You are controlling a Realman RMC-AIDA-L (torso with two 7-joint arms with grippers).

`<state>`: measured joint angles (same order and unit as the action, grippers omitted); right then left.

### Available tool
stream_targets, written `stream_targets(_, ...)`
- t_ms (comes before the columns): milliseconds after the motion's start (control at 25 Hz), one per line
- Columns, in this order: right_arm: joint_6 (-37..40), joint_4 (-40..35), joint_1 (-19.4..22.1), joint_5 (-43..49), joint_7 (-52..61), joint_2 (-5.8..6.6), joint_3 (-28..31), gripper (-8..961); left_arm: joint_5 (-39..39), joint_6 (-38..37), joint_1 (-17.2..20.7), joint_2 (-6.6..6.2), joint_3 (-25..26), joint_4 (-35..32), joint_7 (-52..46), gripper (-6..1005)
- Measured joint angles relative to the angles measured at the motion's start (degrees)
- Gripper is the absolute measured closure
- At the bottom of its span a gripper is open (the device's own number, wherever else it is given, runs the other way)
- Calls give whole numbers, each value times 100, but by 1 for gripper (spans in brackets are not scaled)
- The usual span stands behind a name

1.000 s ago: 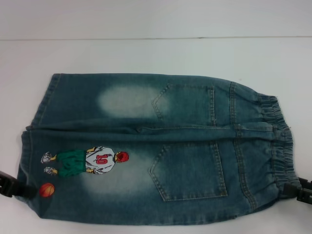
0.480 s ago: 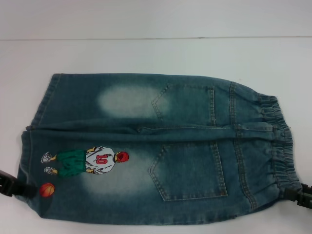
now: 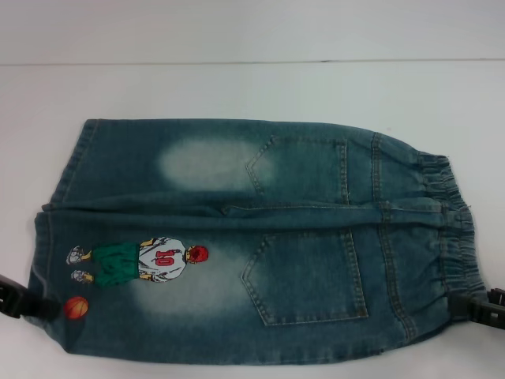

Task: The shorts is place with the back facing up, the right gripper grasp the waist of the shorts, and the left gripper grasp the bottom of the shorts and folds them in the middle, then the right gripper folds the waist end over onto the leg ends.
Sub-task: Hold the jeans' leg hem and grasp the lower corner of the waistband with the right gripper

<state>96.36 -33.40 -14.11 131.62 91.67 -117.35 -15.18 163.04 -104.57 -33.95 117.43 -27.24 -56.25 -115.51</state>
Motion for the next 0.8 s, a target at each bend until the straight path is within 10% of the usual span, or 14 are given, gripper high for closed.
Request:
stream_targets(600,18,-58,195,-6,0,-3,30,248,0,4,-28,16,0,-1,2,941)
stream_targets(800,1,-61,123,-14,1,0,33,484,0,8,-48,25,0,0,3,940)
